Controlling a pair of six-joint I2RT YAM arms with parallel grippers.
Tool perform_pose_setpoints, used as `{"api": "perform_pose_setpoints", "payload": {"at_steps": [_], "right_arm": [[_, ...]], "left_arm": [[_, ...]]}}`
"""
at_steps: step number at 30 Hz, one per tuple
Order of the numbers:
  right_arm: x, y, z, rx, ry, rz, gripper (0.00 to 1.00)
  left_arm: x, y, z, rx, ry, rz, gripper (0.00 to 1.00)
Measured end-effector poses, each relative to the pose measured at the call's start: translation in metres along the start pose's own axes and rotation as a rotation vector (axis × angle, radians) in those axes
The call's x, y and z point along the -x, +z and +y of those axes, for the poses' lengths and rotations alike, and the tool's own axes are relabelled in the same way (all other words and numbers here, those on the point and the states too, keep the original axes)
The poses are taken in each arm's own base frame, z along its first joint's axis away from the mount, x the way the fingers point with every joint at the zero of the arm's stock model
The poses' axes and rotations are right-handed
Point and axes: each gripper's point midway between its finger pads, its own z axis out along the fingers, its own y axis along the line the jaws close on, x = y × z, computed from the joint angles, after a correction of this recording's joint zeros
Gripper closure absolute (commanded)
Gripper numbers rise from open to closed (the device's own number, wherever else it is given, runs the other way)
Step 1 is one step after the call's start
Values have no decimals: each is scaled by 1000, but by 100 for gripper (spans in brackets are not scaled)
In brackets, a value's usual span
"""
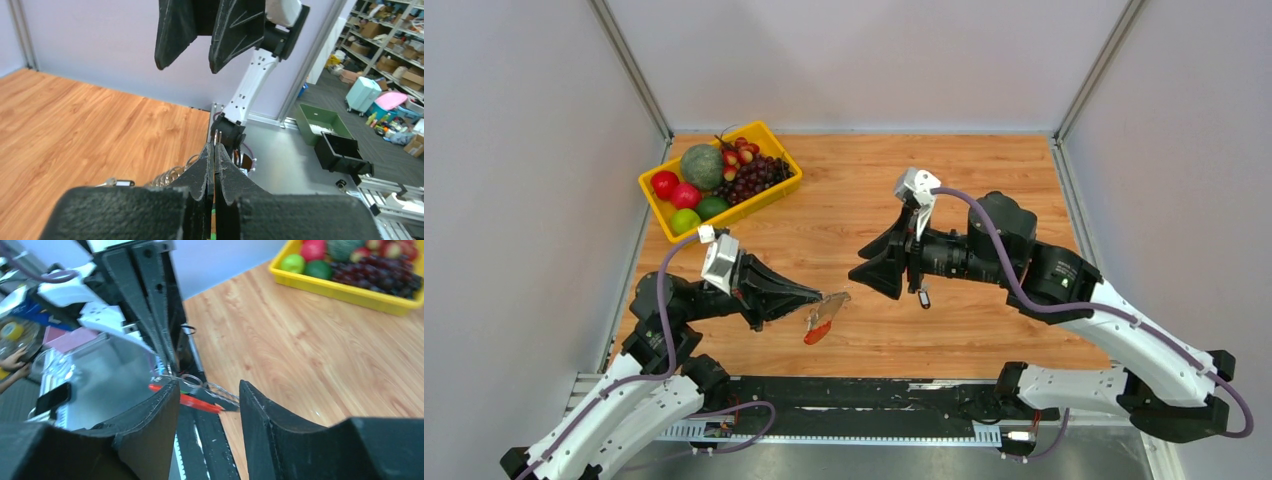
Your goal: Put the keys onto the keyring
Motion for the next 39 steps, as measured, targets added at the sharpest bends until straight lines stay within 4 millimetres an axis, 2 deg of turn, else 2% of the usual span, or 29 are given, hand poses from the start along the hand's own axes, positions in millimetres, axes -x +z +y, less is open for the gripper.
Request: {"api": "perform_pose_setpoints", "payload": {"at_steps": [2, 4, 7, 8, 10, 12, 14, 17, 20, 23, 27, 36, 39], "right_arm": [[-2, -5, -14, -85, 20, -8, 46], [-13, -5, -35, -189, 56, 10, 47], [-49, -2, -79, -370, 140, 74, 49], [-65, -1, -94, -426, 171, 103, 49], [-113, -2, -130, -571, 251, 193, 50], [-162, -12, -156, -697, 316, 287, 51], [-205, -24, -172, -798, 374, 363, 51], [-253, -43, -187, -920, 442, 434, 51], [-281, -57, -199, -1021, 492, 462, 53], [-295, -63, -210, -1100, 547, 445, 52], [-301, -63, -224, -1186, 619, 363, 52], [-292, -58, -253, -1341, 765, 132, 53], [-290, -59, -261, -1375, 817, 67, 57]], "left_arm": [[-3, 0, 7, 35, -10, 7, 100], [-6, -1, 14, 72, -19, 12, 100], [-12, -2, 27, 137, -37, 24, 100], [-14, -2, 31, 157, -43, 27, 100], [-18, -4, 41, 206, -59, 36, 100], [-23, -6, 50, 255, -72, 48, 100], [-28, -8, 58, 298, -84, 60, 100], [-34, -11, 65, 338, -95, 76, 100], [-37, -13, 69, 362, -97, 84, 100], [-37, -14, 70, 365, -92, 84, 100], [-37, -14, 70, 365, -90, 84, 100], [-35, -14, 68, 361, -85, 77, 100], [-34, -14, 67, 358, -84, 76, 100]]}}
